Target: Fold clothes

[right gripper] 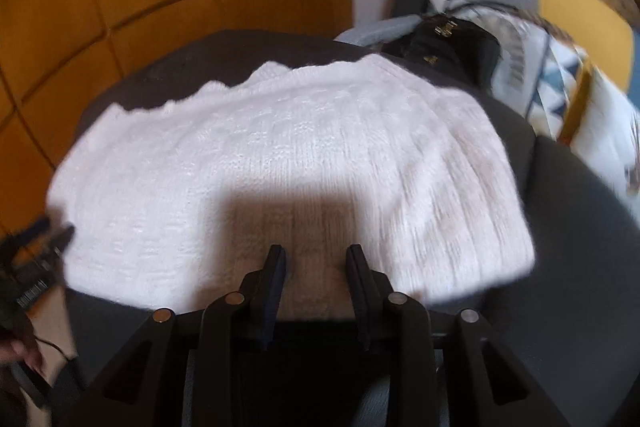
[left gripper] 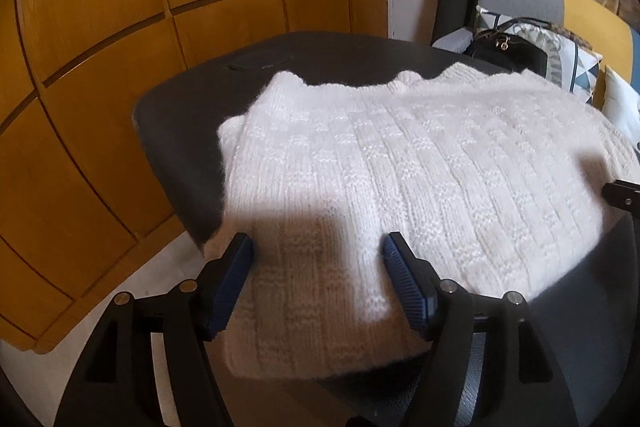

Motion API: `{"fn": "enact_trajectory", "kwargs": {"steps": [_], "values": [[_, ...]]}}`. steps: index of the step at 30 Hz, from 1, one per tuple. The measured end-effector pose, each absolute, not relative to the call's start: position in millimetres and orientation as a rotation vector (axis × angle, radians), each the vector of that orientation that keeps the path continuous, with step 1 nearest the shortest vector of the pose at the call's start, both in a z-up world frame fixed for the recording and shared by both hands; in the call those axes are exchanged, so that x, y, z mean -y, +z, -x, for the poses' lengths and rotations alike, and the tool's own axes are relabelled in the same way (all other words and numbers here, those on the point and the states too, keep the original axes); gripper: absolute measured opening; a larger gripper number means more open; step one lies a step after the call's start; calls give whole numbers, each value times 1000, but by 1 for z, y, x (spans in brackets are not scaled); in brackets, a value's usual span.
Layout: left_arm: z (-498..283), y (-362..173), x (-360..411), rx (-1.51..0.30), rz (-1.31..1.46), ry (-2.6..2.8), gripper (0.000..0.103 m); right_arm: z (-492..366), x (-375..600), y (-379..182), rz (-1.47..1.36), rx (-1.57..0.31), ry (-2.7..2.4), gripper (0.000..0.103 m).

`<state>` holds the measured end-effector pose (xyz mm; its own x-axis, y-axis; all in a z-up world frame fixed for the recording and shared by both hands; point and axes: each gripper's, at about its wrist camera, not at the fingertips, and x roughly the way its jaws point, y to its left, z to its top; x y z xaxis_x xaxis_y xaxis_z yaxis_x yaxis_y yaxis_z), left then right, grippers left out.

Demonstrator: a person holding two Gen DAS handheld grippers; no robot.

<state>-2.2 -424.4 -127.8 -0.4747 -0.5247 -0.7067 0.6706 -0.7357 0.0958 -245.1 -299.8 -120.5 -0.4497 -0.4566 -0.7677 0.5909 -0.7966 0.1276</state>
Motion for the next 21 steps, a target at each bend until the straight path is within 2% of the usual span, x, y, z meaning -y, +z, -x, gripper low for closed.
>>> {"fn": "enact_trajectory", "kwargs": {"steps": [2, 6, 21], "values": [[0, -123, 421, -287, -1001, -2181, 71, 234, 289, -114, -1144, -104, -2235, 31], [-6, -112, 409, -366, -1052, -2138, 71, 205, 279, -101, -1143, -24, -2215, 31], [-25, -54, 313, -349, -1055, -2326, 71, 110, 234, -52, -1015, -8, -2224, 31]]}}
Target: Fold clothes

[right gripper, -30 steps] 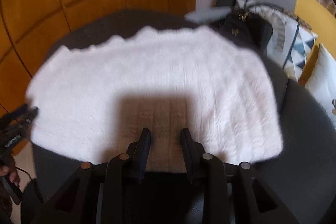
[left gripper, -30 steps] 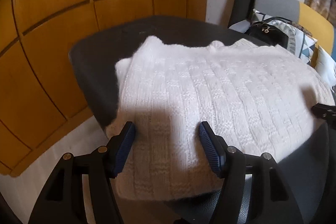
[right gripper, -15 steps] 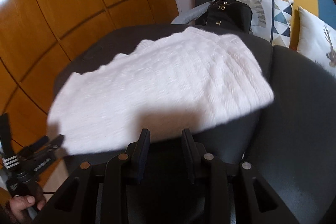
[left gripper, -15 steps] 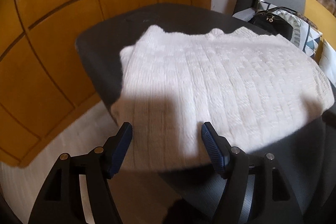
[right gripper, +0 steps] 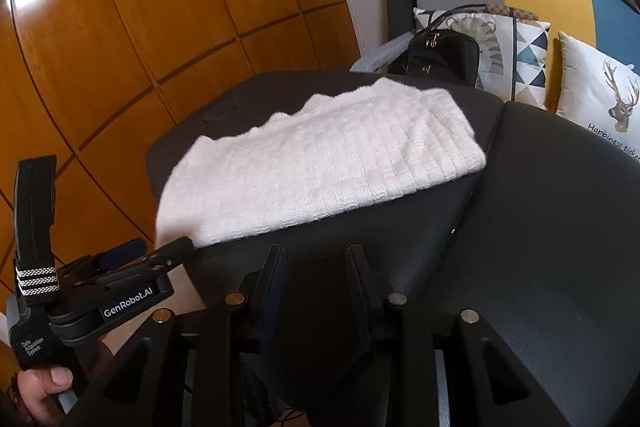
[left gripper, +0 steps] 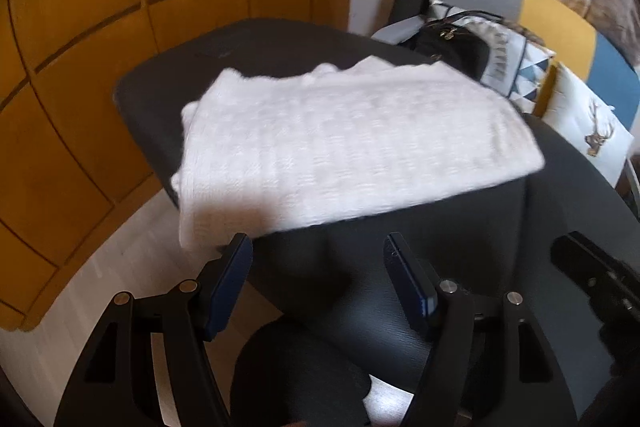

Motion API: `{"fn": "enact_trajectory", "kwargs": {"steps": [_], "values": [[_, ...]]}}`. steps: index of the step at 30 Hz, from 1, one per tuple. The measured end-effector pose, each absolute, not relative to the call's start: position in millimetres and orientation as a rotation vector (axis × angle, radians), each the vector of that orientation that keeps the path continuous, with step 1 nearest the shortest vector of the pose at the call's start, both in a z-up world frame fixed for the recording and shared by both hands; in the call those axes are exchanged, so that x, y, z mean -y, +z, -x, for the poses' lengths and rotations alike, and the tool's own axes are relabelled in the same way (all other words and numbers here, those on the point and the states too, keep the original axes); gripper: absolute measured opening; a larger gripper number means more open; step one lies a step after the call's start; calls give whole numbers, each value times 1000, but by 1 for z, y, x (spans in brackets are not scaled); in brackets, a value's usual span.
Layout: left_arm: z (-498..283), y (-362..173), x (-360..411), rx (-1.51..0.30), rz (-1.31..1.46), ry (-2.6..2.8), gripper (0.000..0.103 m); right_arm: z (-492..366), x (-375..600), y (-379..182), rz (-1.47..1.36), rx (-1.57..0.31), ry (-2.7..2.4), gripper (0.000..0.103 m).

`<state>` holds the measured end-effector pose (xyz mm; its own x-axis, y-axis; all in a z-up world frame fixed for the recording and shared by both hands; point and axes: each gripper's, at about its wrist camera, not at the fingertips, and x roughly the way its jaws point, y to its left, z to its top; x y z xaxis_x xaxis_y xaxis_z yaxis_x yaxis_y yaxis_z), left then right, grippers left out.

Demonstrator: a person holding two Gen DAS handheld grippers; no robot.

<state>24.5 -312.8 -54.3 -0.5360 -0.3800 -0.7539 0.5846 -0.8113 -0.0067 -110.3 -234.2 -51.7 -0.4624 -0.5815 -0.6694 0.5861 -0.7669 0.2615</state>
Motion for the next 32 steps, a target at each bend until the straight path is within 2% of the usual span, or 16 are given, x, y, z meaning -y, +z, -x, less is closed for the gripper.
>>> {"fn": "enact_trajectory", "kwargs": {"steps": [9, 24, 29, 32], "values": [[-34, -20, 289, -280, -942, -2366, 71, 101, 221, -51, -1020, 19, -2221, 31], [-46, -12, 281, -211, -834, -2349, 72, 93, 223, -46, -997, 9, -2196, 32], [-55, -10, 286, -304, -771, -2405, 72, 94, 223, -49, -1009, 15, -2192, 32], [-53, -11, 288, -302, -779, -2391, 72, 94, 224, -50, -1015, 11, -2186, 32]]}}
